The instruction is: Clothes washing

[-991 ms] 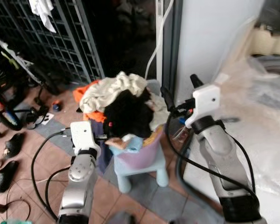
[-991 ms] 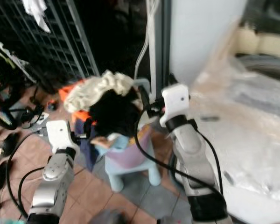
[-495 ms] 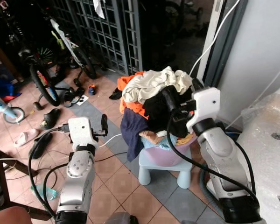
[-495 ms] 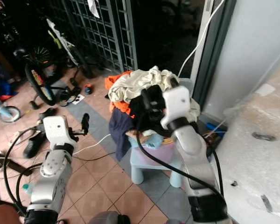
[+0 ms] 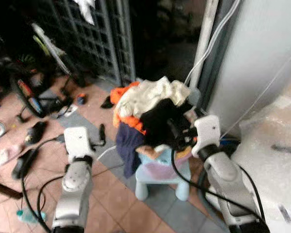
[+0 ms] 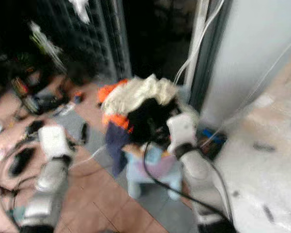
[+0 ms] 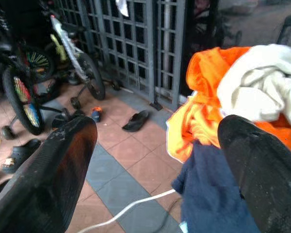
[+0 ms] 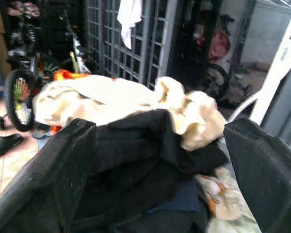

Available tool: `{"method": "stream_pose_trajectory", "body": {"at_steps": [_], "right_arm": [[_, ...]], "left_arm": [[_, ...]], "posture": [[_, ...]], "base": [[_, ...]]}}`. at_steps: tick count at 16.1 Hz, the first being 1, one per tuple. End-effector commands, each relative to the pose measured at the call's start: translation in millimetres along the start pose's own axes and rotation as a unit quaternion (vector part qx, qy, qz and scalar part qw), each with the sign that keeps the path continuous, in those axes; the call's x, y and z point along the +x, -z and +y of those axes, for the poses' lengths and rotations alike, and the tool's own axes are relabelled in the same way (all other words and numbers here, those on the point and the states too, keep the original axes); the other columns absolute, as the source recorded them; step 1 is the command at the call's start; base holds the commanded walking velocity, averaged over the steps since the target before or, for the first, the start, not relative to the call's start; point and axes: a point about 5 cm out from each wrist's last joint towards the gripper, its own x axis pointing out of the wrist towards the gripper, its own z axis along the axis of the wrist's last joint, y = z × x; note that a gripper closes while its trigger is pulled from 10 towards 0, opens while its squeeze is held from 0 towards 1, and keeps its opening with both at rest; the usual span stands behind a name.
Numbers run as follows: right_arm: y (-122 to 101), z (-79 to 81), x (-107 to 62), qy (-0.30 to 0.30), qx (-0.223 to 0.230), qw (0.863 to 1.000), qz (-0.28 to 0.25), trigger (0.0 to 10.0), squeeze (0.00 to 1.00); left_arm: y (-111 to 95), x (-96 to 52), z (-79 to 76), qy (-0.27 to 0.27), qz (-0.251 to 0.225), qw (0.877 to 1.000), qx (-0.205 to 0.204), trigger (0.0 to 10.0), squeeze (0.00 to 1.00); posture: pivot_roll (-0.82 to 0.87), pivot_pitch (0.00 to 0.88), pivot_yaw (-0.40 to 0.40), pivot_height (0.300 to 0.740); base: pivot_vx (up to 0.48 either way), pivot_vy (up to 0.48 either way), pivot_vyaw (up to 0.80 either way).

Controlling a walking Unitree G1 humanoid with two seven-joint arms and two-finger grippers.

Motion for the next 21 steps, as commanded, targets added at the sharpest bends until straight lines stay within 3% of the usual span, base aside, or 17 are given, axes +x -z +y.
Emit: {"method": "stream_pose_trajectory", "body": {"at_steps": [1, 4, 5, 7, 8, 9, 10, 12, 17, 21], "right_arm": [[11.5, -7.4, -7.3, 0.007, -0.004, 0.999, 0.031, 10.0, 0.0], [22.3, -8.0, -18.3, 0.029, -0.029, 0.998, 0.053, 10.0, 0.0], [25.5, -1.6, -25.3, 0.07, -0.055, 0.995, 0.047, 10.0, 0.0], [30.5, 12.7, -33.9, 0.048, -0.077, 0.994, 0.064, 10.0, 0.0], [30.1, 7.0, -37.2, 0.06, -0.004, 0.996, 0.061, 10.0, 0.0], [31.6, -3.0, -38.5, 0.08, 0.018, 0.995, 0.064, 10.0, 0.0], [32.9, -2.6, -37.1, 0.07, -0.02, 0.995, 0.071, 10.0, 0.0], [28.1, 4.8, -26.3, 0.069, 0.037, 0.994, 0.071, 10.0, 0.0], [14.7, 9.0, -6.0, 0.024, 0.032, 0.998, 0.052, 10.0, 0.0], [-7.8, -15.1, 23.0, 0.055, -0.003, 0.998, 0.014, 10.0, 0.0]], "left_arm": [[-7.8, 0.9, -2.3, 0.003, -0.019, 1.0, -0.002, 10.0, 0.0], [-6.8, -0.3, -1.9, 0.0, -0.016, 1.0, -0.003, 10.0, 0.0], [-4.7, -1.4, 0.1, -0.011, -0.009, 1.0, -0.001, 10.0, 0.0], [-4.7, -2.1, 2.7, -0.021, -0.01, 1.0, 0.002, 10.0, 0.0], [-4.6, -2.3, 3.0, -0.022, -0.009, 1.0, 0.003, 10.0, 0.0], [-4.6, -2.5, 2.4, -0.021, -0.009, 1.0, 0.003, 10.0, 0.0], [-4.8, -2.5, 1.6, -0.02, -0.009, 1.0, 0.002, 10.0, 0.0], [-4.0, -1.7, 1.4, -0.028, -0.002, 1.0, 0.002, 10.0, 0.0], [-10.7, -1.7, 7.2, -0.03, -0.017, 0.999, 0.013, 10.0, 0.0], [-12.1, -4.1, 1.9, -0.015, -0.024, 1.0, 0.01, 10.0, 0.0]], "posture": [[-0.07, 0.0, 0.11, 0.74], [-0.07, 0.0, 0.103, 0.74], [-0.06, 0.0, 0.104, 0.74], [-0.07, 0.0, 0.106, 0.74], [-0.07, 0.0, 0.113, 0.74], [-0.07, 0.0, 0.112, 0.74], [-0.07, 0.0, 0.112, 0.74], [-0.07, 0.0, 0.1, 0.74], [-0.04, 0.0, 0.098, 0.74], [-0.04, 0.0, 0.101, 0.74]], "base": [[0.401, 0.0, 0.0], [0.341, 0.0, 0.0], [0.0, 0.0, 0.0], [0.0, 0.0, 0.0], [0.0, 0.0, 0.0], [0.0, 0.0, 0.0], [0.0, 0.0, 0.0], [0.0, 0.15, 0.0], [0.0, 0.37, 0.0], [0.0, 0.0, 0.0]]}}
